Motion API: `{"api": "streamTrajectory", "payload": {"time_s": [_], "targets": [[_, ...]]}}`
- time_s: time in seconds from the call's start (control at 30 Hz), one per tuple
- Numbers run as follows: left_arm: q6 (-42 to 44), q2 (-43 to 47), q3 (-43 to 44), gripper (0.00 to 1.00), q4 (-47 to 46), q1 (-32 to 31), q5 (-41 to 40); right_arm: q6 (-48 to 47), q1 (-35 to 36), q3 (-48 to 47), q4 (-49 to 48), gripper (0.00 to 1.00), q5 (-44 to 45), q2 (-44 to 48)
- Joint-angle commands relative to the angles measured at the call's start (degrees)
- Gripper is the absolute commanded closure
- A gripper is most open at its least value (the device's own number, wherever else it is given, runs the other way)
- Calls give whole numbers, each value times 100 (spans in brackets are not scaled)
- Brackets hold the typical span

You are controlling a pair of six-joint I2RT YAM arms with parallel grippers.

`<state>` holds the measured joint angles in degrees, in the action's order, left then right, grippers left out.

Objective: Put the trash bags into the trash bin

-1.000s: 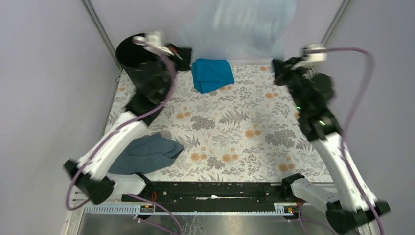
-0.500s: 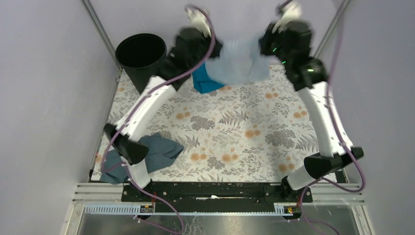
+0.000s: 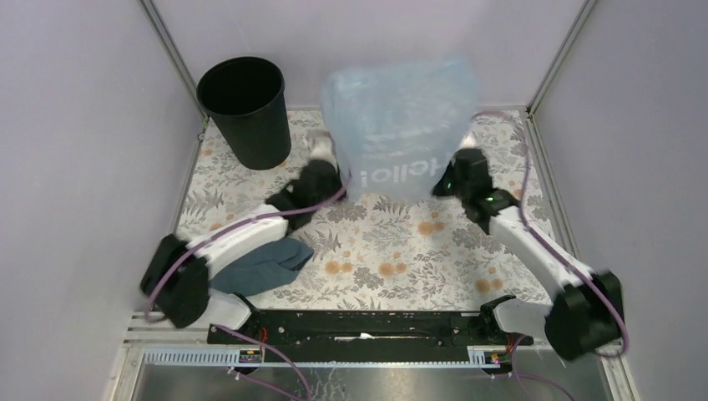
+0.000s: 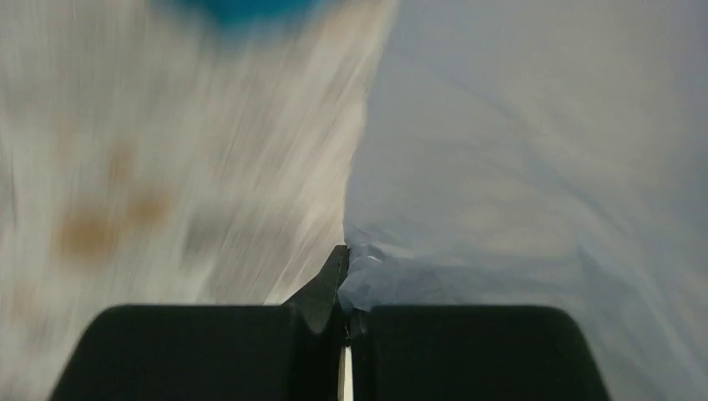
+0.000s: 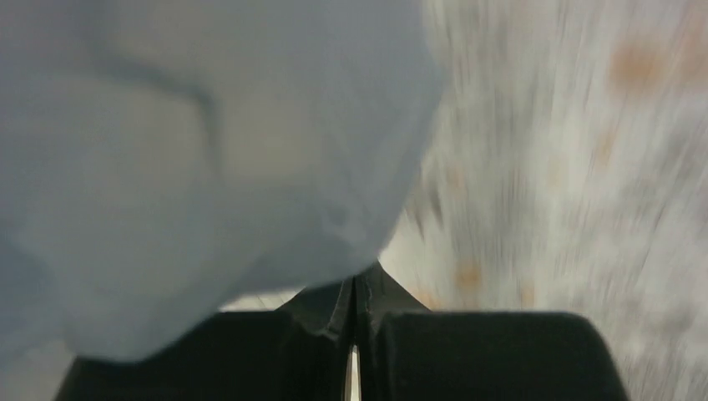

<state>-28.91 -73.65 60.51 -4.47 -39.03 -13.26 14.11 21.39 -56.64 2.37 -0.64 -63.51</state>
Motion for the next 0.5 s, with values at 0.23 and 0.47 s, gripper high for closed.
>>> {"api": "streamTrajectory", "payload": {"time_s": [0.23,0.47], "targets": [[847,-453,3224,100,2333,115,473,-541,21,-2976,2006,100,38,-689],[712,372,3395,100,1057,97,759,-293,19,-3547,1330,100,-490,47]]}}
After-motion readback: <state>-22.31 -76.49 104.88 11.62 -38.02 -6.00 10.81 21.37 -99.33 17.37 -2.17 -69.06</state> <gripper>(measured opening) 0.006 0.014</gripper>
